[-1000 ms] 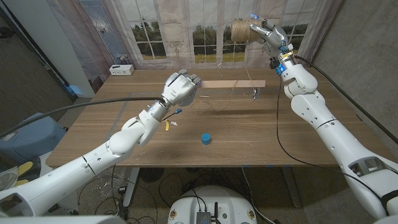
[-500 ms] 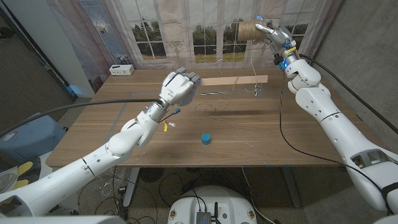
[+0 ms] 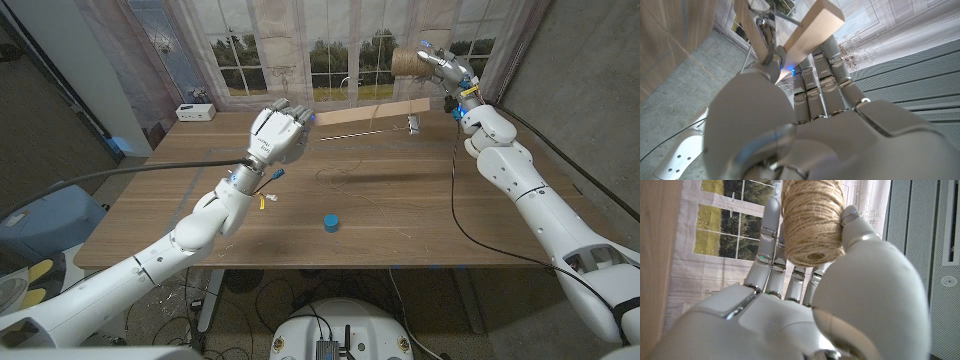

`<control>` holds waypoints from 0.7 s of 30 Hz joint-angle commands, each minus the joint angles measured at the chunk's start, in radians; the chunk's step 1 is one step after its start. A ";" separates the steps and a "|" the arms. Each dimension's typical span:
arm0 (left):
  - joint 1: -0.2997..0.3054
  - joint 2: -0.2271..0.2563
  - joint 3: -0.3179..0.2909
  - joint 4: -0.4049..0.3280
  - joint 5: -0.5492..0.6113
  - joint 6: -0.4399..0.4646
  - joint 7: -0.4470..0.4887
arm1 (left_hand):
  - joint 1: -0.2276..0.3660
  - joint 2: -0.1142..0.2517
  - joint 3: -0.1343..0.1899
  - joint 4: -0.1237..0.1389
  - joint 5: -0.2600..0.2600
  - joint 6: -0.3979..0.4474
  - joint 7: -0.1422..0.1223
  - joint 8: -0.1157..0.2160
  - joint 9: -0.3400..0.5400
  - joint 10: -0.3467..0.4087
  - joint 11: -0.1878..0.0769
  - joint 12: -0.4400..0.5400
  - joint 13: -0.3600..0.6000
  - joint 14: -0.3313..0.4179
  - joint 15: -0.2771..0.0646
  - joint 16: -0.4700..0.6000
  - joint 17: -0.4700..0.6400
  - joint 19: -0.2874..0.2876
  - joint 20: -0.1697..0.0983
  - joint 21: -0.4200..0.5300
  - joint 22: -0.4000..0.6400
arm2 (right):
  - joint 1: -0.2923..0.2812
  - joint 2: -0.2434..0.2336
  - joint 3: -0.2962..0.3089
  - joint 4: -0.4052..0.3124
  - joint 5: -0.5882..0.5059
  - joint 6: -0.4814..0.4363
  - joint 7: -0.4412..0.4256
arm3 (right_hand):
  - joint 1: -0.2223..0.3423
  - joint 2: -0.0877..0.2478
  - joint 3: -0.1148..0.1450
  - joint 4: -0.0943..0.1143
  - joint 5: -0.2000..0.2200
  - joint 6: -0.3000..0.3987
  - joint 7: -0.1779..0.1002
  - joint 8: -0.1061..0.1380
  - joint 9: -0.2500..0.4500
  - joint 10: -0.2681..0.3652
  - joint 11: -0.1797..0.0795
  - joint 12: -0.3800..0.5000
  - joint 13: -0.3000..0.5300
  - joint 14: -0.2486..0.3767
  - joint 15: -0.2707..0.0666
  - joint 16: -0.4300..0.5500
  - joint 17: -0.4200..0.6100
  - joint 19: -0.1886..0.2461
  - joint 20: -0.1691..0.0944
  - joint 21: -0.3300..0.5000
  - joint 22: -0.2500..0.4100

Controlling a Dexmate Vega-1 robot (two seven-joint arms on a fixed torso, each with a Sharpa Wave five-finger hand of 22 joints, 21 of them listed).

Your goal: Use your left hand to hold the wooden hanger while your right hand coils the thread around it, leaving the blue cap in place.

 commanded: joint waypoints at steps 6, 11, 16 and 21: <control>-0.018 -0.044 -0.010 0.040 -0.037 0.050 0.087 | 0.036 0.088 0.022 0.015 0.007 0.098 -0.092 0.008 0.179 0.125 -0.117 0.000 0.092 0.211 -0.254 -0.002 0.002 -0.005 -0.108 0.008 0.002 | -0.078 0.071 0.022 0.118 0.054 0.106 0.031 | 0.233 0.245 0.014 0.005 0.005 0.049 0.049 0.004 0.002 0.078 0.017 0.007 0.077 0.354 -0.360 -0.005 0.005 -0.104 -0.194 0.014 -0.001; -0.027 -0.047 -0.005 0.044 -0.043 0.069 0.053 | 0.036 0.088 0.022 0.015 0.007 0.098 -0.092 0.008 0.180 0.124 -0.117 -0.002 0.093 0.212 -0.254 -0.003 0.003 -0.005 -0.108 0.009 0.002 | -0.112 0.117 0.033 0.166 0.085 0.187 0.085 | 0.233 0.245 0.014 0.005 0.005 0.050 0.049 0.004 0.002 0.080 0.018 0.006 0.077 0.355 -0.360 -0.006 0.007 -0.106 -0.194 0.018 -0.003; -0.039 -0.050 0.001 0.056 -0.044 0.081 0.035 | 0.036 0.089 0.023 0.015 0.006 0.098 -0.093 0.007 0.180 0.124 -0.116 -0.003 0.093 0.212 -0.254 -0.004 0.003 -0.006 -0.108 0.011 0.002 | -0.157 0.142 0.042 0.184 0.106 0.234 0.108 | 0.233 0.245 0.014 0.005 0.005 0.050 0.049 0.004 0.002 0.080 0.018 0.006 0.078 0.356 -0.360 -0.008 0.007 -0.108 -0.194 0.022 -0.005; -0.063 -0.062 0.011 0.075 -0.049 0.087 0.030 | 0.035 0.089 0.023 0.015 0.006 0.100 -0.093 0.006 0.180 0.125 -0.116 -0.005 0.094 0.211 -0.254 -0.008 0.002 -0.006 -0.107 0.012 0.002 | -0.192 0.151 0.041 0.188 0.103 0.263 0.113 | 0.233 0.245 0.015 0.005 0.005 0.051 0.049 0.004 0.003 0.080 0.017 0.006 0.079 0.357 -0.360 -0.009 0.009 -0.110 -0.193 0.027 -0.007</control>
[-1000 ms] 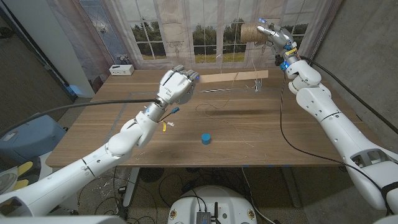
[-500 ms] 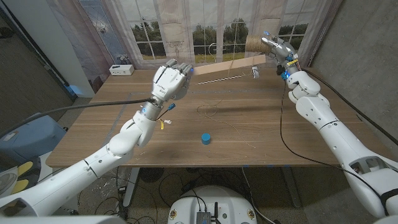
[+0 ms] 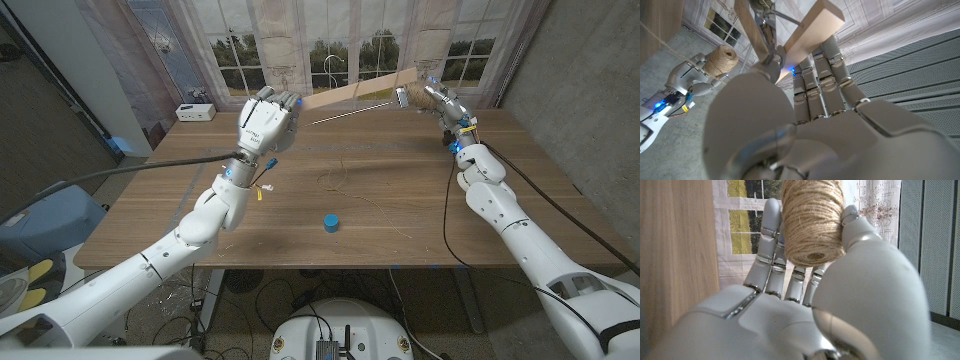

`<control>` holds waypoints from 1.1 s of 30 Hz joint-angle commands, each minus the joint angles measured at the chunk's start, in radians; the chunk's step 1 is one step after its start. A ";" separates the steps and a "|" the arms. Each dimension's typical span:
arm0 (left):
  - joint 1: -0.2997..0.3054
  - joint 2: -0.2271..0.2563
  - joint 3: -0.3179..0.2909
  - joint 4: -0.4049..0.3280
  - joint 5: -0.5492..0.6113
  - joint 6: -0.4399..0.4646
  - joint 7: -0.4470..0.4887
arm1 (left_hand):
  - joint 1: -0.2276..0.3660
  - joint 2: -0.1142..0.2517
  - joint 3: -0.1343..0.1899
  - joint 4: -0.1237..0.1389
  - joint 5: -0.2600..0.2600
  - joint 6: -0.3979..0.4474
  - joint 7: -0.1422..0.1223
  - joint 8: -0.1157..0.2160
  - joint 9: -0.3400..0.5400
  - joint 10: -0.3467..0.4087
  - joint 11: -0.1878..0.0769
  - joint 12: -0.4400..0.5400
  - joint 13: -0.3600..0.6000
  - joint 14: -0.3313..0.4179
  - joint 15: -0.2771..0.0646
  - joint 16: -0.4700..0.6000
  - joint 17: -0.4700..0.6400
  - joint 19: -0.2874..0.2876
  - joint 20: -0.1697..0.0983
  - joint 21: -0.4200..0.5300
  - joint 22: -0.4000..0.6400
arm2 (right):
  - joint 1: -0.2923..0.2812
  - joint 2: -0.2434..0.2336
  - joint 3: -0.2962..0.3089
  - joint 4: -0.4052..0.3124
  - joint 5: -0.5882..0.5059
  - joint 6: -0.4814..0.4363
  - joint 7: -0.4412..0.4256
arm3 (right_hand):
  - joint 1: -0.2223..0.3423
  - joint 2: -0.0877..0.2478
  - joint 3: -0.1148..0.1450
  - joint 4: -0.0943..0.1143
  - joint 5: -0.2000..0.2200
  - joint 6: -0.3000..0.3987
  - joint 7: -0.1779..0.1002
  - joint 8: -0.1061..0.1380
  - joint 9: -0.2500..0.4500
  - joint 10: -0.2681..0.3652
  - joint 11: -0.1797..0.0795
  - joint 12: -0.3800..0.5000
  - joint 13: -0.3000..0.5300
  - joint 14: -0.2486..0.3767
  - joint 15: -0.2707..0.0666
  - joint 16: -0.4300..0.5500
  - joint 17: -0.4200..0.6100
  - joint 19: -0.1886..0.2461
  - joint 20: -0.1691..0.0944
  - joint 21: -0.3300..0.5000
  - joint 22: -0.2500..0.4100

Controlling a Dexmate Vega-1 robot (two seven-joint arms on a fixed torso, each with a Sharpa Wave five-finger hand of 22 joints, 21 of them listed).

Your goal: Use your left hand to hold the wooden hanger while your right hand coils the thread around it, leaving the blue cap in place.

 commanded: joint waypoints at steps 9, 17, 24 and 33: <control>-0.078 -0.047 0.033 0.070 -0.046 0.027 -0.040 | 0.035 0.089 0.023 0.015 0.005 0.099 -0.092 0.002 0.182 0.126 -0.115 0.001 0.096 0.213 -0.255 -0.001 0.006 -0.004 -0.111 0.006 0.002 | -0.115 0.060 -0.010 0.057 0.006 0.137 0.051 | 0.236 0.242 0.015 0.005 0.008 0.045 0.044 0.007 0.003 0.077 0.020 0.003 0.072 0.358 -0.360 -0.005 0.004 -0.114 -0.193 0.019 -0.002; -0.109 -0.049 0.058 0.093 -0.058 0.020 -0.077 | 0.035 0.089 0.024 0.014 0.005 0.100 -0.089 0.001 0.182 0.127 -0.114 -0.001 0.096 0.213 -0.255 -0.003 0.007 -0.004 -0.110 0.008 0.002 | -0.151 0.075 -0.028 0.061 -0.013 0.176 0.058 | 0.236 0.242 0.016 0.005 0.008 0.045 0.044 0.007 0.003 0.077 0.019 0.002 0.073 0.359 -0.360 -0.006 0.006 -0.118 -0.194 0.023 -0.004; -0.132 -0.050 0.074 0.101 -0.054 0.023 -0.107 | 0.035 0.089 0.024 0.014 0.005 0.102 -0.091 0.001 0.183 0.126 -0.115 -0.001 0.099 0.214 -0.255 -0.005 0.006 -0.005 -0.110 0.009 0.002 | -0.182 0.068 -0.042 0.037 -0.035 0.202 0.061 | 0.236 0.242 0.016 0.005 0.008 0.046 0.045 0.007 0.004 0.079 0.019 0.002 0.073 0.360 -0.360 -0.008 0.007 -0.121 -0.193 0.029 -0.007; -0.153 -0.048 0.089 0.107 -0.051 0.032 -0.161 | 0.035 0.089 0.024 0.014 0.005 0.101 -0.091 -0.001 0.184 0.127 -0.115 -0.003 0.101 0.215 -0.255 -0.007 0.007 -0.005 -0.108 0.011 0.002 | -0.218 0.089 -0.050 0.030 -0.018 0.280 0.133 | 0.236 0.241 0.016 0.005 0.007 0.046 0.044 0.007 0.004 0.078 0.019 0.000 0.075 0.362 -0.359 -0.010 0.010 -0.126 -0.193 0.037 -0.010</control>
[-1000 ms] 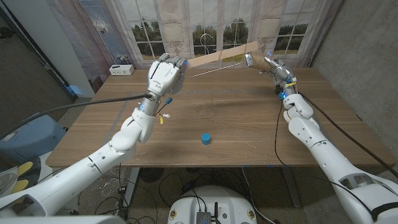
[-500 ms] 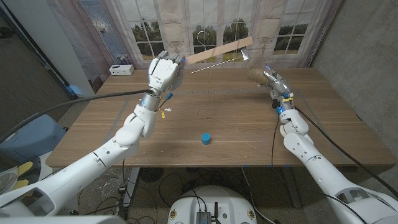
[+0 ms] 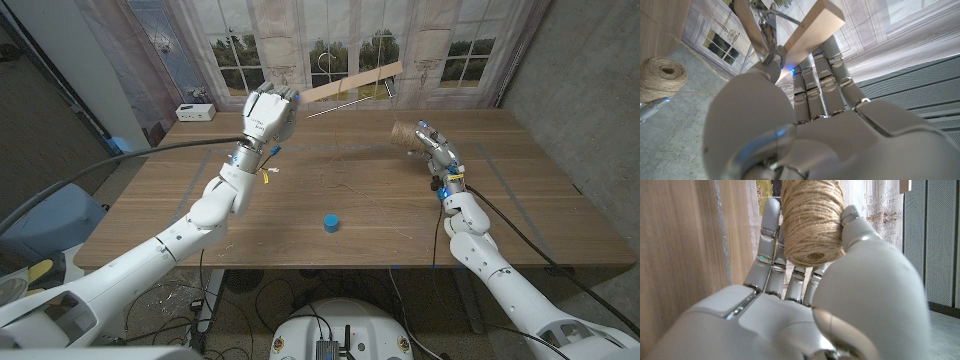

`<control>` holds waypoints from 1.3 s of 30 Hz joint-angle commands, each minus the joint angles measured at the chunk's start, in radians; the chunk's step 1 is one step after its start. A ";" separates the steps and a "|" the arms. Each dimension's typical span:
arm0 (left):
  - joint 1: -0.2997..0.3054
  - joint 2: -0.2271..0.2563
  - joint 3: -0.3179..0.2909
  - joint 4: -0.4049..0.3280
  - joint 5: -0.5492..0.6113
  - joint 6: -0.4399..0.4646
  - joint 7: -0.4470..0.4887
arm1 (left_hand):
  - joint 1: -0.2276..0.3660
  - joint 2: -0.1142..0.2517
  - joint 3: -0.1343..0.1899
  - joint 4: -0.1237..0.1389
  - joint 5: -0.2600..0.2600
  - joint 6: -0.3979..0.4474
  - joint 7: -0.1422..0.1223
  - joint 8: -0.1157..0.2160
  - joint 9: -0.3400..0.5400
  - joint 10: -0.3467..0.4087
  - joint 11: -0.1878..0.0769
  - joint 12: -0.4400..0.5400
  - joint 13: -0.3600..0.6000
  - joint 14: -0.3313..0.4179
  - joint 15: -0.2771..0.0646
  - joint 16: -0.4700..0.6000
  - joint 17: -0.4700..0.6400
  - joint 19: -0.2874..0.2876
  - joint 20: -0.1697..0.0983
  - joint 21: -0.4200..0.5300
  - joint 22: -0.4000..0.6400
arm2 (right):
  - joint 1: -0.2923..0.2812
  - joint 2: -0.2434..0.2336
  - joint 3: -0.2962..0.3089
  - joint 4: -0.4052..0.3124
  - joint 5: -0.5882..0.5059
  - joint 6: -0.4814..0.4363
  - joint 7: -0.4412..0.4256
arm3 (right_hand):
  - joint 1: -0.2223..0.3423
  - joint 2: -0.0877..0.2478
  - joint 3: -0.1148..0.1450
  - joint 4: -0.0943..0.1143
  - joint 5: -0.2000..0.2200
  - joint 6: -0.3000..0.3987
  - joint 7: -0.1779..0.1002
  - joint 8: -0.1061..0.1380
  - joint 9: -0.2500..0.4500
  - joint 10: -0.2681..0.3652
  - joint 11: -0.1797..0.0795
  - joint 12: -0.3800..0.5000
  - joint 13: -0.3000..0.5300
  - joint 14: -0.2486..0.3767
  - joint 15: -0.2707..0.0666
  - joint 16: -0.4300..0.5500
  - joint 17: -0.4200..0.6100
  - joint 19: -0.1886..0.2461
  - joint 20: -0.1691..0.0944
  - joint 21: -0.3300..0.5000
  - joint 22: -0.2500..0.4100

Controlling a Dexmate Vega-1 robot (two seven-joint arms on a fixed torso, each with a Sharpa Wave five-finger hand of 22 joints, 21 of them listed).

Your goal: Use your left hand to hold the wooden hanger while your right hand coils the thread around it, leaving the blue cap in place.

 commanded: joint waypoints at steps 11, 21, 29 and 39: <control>-0.049 -0.005 0.036 0.027 0.007 0.017 -0.072 | 0.034 0.089 0.024 0.015 0.009 0.100 -0.093 0.001 0.184 0.124 -0.120 0.002 0.093 0.212 -0.256 0.003 0.005 -0.007 -0.108 0.005 0.002 | -0.081 -0.032 -0.035 -0.086 0.069 0.064 0.228 | 0.236 0.240 0.016 0.005 0.005 0.045 0.043 0.003 0.005 0.073 0.011 0.008 0.074 0.364 -0.360 -0.006 0.004 -0.131 -0.192 0.016 -0.004; -0.046 0.002 0.043 0.019 0.007 0.021 -0.097 | 0.033 0.089 0.024 0.016 0.009 0.099 -0.092 0.000 0.186 0.120 -0.119 0.000 0.097 0.213 -0.256 0.001 0.007 -0.008 -0.108 0.006 0.001 | -0.054 -0.107 -0.062 -0.151 0.083 -0.009 0.362 | 0.236 0.239 0.016 0.005 0.005 0.044 0.044 0.003 0.005 0.071 0.011 0.006 0.075 0.366 -0.360 -0.008 0.006 -0.134 -0.192 0.023 -0.005; -0.044 0.020 0.049 0.000 0.012 0.007 -0.140 | 0.033 0.089 0.025 0.016 0.009 0.099 -0.092 -0.002 0.186 0.124 -0.120 -0.002 0.095 0.213 -0.256 0.000 0.008 -0.009 -0.108 0.007 0.001 | -0.042 -0.141 -0.070 -0.215 0.062 -0.007 0.400 | 0.236 0.239 0.016 0.004 0.005 0.043 0.045 0.003 0.006 0.073 0.013 0.006 0.077 0.366 -0.360 -0.010 0.007 -0.137 -0.192 0.029 -0.006; -0.029 0.044 0.048 -0.037 0.030 -0.003 -0.202 | 0.033 0.089 0.025 0.016 0.009 0.100 -0.092 -0.003 0.187 0.123 -0.120 -0.004 0.097 0.213 -0.256 -0.003 0.010 -0.011 -0.108 0.009 0.001 | -0.044 -0.187 -0.055 -0.293 0.017 0.003 0.352 | 0.236 0.239 0.016 0.004 0.005 0.042 0.044 0.002 0.006 0.073 0.011 0.005 0.078 0.369 -0.360 -0.011 0.011 -0.140 -0.192 0.035 -0.008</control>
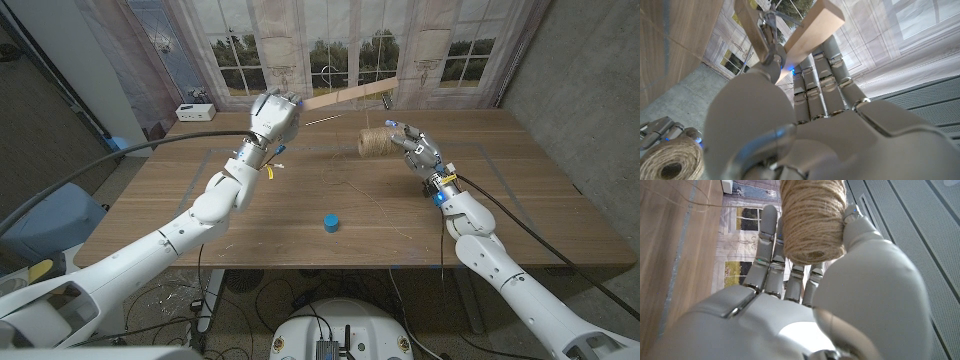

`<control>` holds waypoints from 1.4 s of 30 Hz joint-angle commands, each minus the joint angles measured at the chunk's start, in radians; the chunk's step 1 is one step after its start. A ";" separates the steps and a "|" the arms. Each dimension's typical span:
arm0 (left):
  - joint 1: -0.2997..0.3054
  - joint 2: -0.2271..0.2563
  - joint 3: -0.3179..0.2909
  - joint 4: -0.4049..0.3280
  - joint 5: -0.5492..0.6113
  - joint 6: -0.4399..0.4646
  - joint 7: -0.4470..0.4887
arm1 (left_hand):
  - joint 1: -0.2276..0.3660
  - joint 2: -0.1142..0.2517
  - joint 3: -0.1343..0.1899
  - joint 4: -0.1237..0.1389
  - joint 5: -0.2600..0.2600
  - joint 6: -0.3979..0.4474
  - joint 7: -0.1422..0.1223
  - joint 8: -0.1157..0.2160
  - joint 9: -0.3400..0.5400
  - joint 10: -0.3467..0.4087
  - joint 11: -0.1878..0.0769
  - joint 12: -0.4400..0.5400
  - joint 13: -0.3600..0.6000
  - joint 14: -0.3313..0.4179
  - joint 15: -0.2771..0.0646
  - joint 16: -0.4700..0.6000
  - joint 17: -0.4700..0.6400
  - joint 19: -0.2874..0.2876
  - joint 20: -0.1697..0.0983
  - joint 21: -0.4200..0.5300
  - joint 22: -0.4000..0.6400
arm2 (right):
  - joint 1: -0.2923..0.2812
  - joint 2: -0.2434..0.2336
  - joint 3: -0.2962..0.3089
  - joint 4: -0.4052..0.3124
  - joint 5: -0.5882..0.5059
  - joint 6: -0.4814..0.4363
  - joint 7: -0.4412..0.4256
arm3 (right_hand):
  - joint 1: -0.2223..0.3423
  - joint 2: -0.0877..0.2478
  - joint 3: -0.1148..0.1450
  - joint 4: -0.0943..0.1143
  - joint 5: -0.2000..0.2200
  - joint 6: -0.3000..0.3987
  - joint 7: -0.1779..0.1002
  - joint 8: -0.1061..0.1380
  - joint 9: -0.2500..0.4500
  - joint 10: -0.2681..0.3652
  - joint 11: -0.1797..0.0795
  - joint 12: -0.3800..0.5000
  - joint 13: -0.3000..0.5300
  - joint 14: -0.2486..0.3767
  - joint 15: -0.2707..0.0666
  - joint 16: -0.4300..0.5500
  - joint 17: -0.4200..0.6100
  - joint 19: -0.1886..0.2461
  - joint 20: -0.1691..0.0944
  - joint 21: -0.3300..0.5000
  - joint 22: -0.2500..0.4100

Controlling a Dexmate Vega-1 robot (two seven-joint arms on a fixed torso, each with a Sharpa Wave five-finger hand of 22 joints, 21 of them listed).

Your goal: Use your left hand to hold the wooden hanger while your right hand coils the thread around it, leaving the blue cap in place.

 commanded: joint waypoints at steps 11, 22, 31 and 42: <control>0.046 0.043 -0.011 -0.084 0.031 -0.006 -0.133 | 0.032 0.088 0.024 0.017 0.009 0.101 -0.093 0.007 0.187 0.124 -0.122 0.002 0.093 0.213 -0.254 0.000 0.006 -0.009 -0.105 0.010 0.001 | 0.012 -0.107 0.023 -0.152 -0.081 -0.005 -0.060 | 0.234 0.240 0.015 0.006 0.004 0.008 0.006 0.006 0.006 0.033 -0.027 0.002 0.060 0.293 -0.392 0.004 0.009 -0.072 -0.189 0.015 0.001; 0.070 0.052 -0.025 -0.112 0.034 -0.020 -0.170 | 0.032 0.088 0.024 0.017 0.009 0.101 -0.093 0.005 0.189 0.127 -0.119 -0.001 0.092 0.213 -0.254 -0.002 0.007 -0.010 -0.104 0.012 0.001 | 0.060 -0.112 0.024 -0.163 -0.096 -0.009 -0.086 | 0.234 0.240 0.015 0.006 0.004 0.008 0.006 0.005 0.006 0.036 -0.030 0.001 0.061 0.292 -0.391 -0.001 0.009 -0.077 -0.188 0.022 -0.001; 0.091 0.060 -0.039 -0.133 0.026 -0.032 -0.192 | 0.032 0.089 0.024 0.017 0.009 0.103 -0.093 0.004 0.189 0.128 -0.120 -0.003 0.093 0.215 -0.253 -0.003 0.009 -0.011 -0.104 0.013 0.001 | 0.125 -0.093 0.023 -0.136 -0.084 -0.029 -0.101 | 0.234 0.240 0.015 0.006 0.004 0.009 0.006 0.006 0.007 0.036 -0.031 -0.001 0.061 0.295 -0.391 -0.002 0.011 -0.081 -0.188 0.027 -0.002; 0.114 0.071 -0.058 -0.159 0.011 -0.042 -0.222 | 0.032 0.088 0.025 0.016 0.009 0.104 -0.093 0.003 0.190 0.128 -0.117 -0.006 0.094 0.216 -0.253 -0.005 0.010 -0.012 -0.104 0.015 0.001 | 0.186 -0.080 0.031 -0.085 -0.080 -0.062 -0.128 | 0.233 0.240 0.016 0.006 0.005 0.009 0.006 0.006 0.007 0.037 -0.030 -0.003 0.061 0.295 -0.391 -0.006 0.011 -0.085 -0.187 0.034 -0.002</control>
